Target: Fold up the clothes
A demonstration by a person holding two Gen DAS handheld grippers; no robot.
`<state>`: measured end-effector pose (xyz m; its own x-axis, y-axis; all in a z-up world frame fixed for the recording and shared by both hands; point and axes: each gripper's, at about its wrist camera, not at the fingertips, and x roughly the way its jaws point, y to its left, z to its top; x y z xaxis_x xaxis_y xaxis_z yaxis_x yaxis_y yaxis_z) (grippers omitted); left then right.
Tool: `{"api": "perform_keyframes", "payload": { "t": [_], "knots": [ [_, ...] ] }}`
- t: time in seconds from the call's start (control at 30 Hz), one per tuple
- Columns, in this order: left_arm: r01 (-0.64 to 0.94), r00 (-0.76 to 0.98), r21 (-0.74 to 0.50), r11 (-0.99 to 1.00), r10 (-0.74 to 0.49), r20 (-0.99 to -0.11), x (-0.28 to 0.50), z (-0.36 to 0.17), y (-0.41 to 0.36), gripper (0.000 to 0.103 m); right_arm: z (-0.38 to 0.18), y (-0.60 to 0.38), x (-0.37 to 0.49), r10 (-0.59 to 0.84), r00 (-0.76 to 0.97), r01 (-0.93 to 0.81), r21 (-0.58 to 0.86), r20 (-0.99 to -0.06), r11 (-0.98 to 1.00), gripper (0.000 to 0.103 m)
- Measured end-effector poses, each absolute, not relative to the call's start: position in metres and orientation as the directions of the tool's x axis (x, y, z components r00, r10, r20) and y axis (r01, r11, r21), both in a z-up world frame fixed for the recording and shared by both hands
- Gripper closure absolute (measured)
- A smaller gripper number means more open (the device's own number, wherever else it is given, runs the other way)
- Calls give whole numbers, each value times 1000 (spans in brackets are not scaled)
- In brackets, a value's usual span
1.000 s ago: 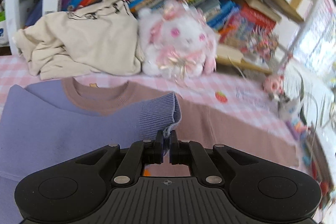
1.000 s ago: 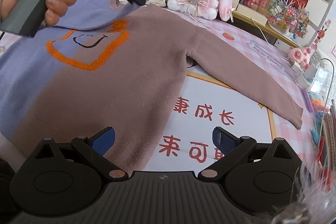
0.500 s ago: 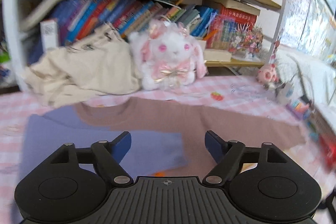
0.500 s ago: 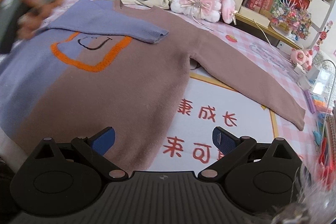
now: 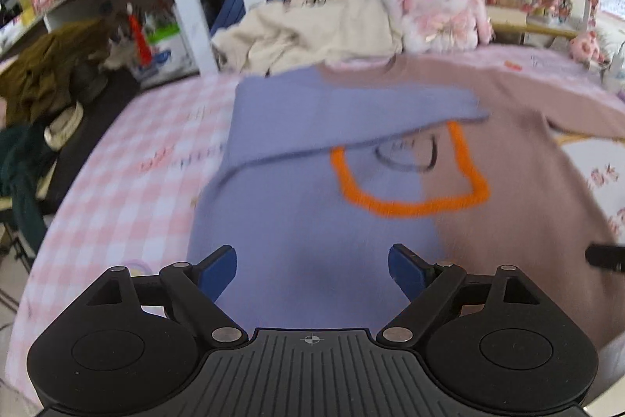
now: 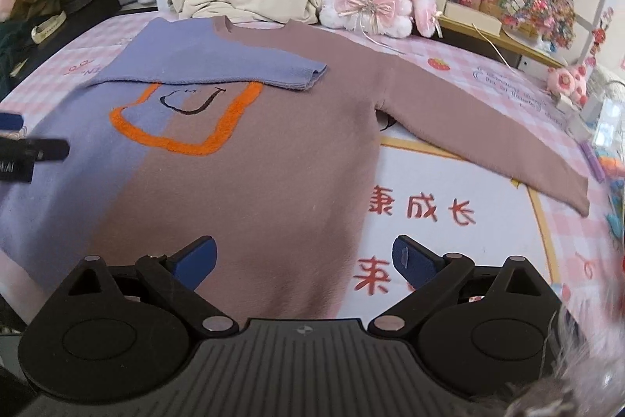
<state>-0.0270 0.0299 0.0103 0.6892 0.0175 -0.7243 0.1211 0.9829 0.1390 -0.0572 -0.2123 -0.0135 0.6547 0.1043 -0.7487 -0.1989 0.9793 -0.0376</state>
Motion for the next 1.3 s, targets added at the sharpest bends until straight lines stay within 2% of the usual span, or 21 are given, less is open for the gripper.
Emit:
{"api": "perform_keyframes", "payload": {
  "t": [0.13,0.2,0.47,0.67,0.83,0.93,1.0,1.1,1.13,1.17,1.2,1.3],
  "knots": [
    [120,693,133,984,13,-721,-37,9,42,15,-10,-206,-65,65,660,-152,-49,-748,987,5],
    [121,706,130,984,6,-708,-45,9,49,10,-9,-205,-70,46,664,-126,-50,-747,991,6],
    [84,644,41,996,-23,-765,-57,-3,86,10,-12,-202,-87,-22,635,-11,-37,-772,999,21],
    [-11,665,-26,1000,-12,-747,-65,-4,117,12,-15,-212,-91,-64,617,90,-10,-784,996,38],
    [-54,657,-60,997,-9,-754,-60,-10,131,17,-17,-215,-91,-75,608,112,-7,-790,994,42],
    [-52,637,-67,996,-19,-771,-55,-16,133,29,-18,-216,-87,-78,603,116,-10,-794,993,44],
    [-51,622,-72,996,-25,-782,-52,-21,134,44,-20,-217,-85,-79,596,118,-10,-799,993,47],
    [-55,610,-84,995,-33,-791,-48,-25,136,58,-22,-221,-83,-79,584,126,-6,-808,992,55],
    [-56,610,-84,995,-33,-792,-46,-25,136,61,-22,-222,-83,-77,580,129,-2,-811,992,61],
    [-53,612,-83,995,-33,-790,-45,-25,136,67,-23,-223,-82,-72,576,129,4,-814,992,68],
    [-51,613,-82,995,-34,-789,-44,-25,137,76,-24,-224,-82,-65,572,129,11,-818,992,72],
    [-41,614,-111,993,-63,-787,-40,-25,138,92,-26,-223,-80,-32,562,112,37,-827,993,89]
  ]
}}
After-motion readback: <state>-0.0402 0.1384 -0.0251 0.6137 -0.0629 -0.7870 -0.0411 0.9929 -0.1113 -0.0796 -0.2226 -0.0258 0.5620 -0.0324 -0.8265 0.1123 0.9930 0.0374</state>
